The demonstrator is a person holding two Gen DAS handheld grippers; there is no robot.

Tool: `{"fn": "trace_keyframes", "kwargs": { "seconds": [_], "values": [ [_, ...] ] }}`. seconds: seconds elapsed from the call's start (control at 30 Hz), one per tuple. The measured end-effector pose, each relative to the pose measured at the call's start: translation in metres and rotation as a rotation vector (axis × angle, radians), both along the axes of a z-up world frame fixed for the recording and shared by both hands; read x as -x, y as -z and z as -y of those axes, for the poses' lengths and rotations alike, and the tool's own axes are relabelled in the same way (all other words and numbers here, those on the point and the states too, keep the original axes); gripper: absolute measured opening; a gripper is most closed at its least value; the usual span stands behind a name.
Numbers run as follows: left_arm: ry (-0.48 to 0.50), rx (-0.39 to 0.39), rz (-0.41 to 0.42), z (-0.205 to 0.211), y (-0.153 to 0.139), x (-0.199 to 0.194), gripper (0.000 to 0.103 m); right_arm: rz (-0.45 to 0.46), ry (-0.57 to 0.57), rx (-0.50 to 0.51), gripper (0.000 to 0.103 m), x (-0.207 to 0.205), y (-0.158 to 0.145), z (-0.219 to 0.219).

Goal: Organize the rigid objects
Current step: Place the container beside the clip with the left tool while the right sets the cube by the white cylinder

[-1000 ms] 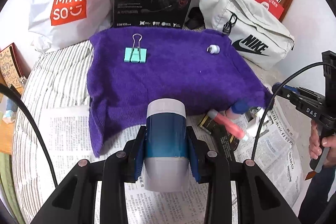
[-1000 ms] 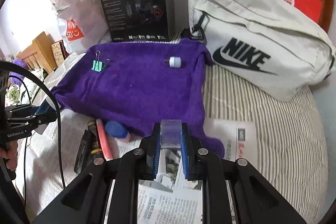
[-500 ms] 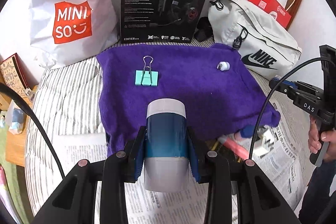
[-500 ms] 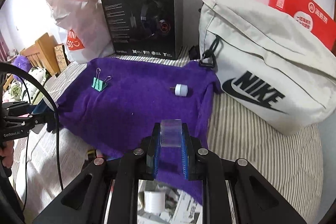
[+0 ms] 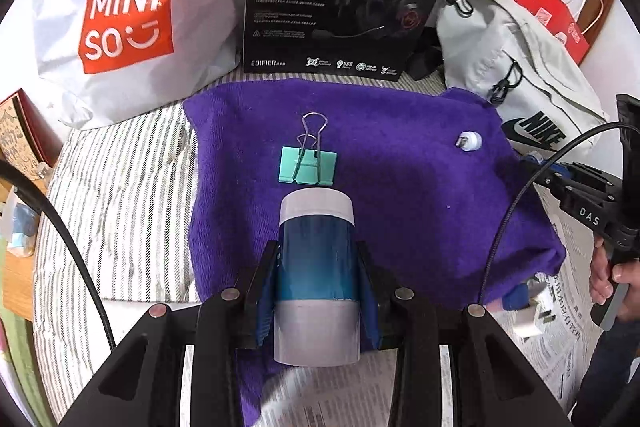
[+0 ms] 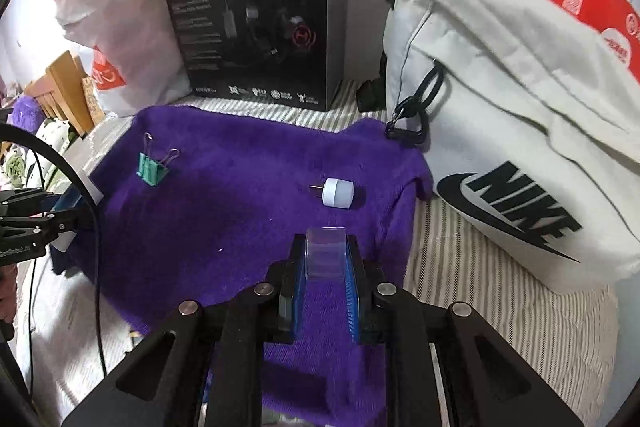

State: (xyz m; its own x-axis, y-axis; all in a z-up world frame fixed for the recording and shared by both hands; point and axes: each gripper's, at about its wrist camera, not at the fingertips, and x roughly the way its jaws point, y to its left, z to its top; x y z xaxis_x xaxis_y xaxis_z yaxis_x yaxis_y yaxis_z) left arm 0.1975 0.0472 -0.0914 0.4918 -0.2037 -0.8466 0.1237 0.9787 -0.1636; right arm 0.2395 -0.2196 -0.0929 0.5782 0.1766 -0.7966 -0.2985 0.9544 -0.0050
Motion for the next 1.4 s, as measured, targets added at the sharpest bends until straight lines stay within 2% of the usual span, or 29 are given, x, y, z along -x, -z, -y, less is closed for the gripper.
{"fn": "trace_keyframes", "kwargs": {
  "seconds": [0.57, 0.87, 1.23, 1.33, 1.4],
  "values": [
    [0.001, -0.022, -0.044, -0.003, 0.023, -0.033, 0.034, -0.069, -0.003, 0.034, 0.017, -0.034, 0.034, -0.011],
    [0.020, -0.107, -0.045, 0.006, 0.032, -0.040, 0.034, -0.098, -0.013, 0.049, 0.017, -0.045, 0.048, -0.018],
    [0.030, -0.146, -0.037, 0.010, 0.035, -0.040, 0.034, -0.094, -0.023, 0.046, 0.018, -0.045, 0.051, -0.019],
    [0.039, -0.141, -0.034, 0.009, 0.036, -0.038, 0.036, -0.103, -0.021, 0.040, 0.022, -0.043, 0.051, -0.016],
    [0.043, -0.142, -0.036, 0.008, 0.036, -0.034, 0.040, -0.105, -0.020, 0.053, 0.035, -0.040, 0.049, -0.012]
  ]
}}
